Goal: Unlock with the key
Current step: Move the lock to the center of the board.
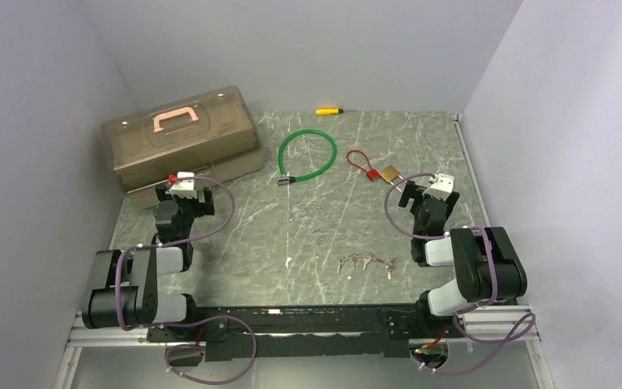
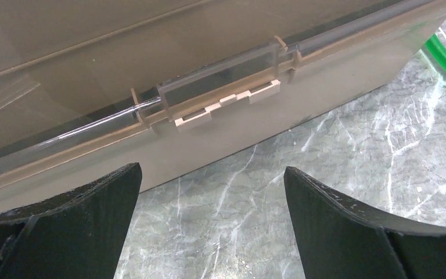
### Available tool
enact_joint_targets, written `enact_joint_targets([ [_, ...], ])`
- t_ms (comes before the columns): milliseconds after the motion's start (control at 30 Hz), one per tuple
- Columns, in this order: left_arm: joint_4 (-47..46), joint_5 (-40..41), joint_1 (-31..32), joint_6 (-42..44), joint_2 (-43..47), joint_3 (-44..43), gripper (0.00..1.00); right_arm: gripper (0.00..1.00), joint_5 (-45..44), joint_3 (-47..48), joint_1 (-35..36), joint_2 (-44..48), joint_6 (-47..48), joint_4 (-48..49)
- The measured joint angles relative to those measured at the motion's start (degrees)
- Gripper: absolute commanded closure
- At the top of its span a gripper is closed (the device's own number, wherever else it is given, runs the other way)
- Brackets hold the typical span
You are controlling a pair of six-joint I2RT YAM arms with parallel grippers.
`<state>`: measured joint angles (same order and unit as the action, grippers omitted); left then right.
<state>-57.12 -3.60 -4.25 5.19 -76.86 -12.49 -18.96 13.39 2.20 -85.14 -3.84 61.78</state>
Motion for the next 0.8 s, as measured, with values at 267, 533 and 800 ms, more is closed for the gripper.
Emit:
enact_joint_targets([
  [267,0.0,0.0,0.0,0.0,0.0,0.0,0.01,0.00,0.0,0.0,0.0,0.0,0.4,0.2],
  [533,10.5,-3.0,0.0,1.2,1.7,-4.1,0.01,0.00,-3.8,1.8,1.2,2.9,-0.7,-7.1],
  [800,60.0,-11.6,0.2,1.7,1.9,-38.4,0.01,0.00,-6.6,23.5,1.5,9.6,-15.8,-36.7],
])
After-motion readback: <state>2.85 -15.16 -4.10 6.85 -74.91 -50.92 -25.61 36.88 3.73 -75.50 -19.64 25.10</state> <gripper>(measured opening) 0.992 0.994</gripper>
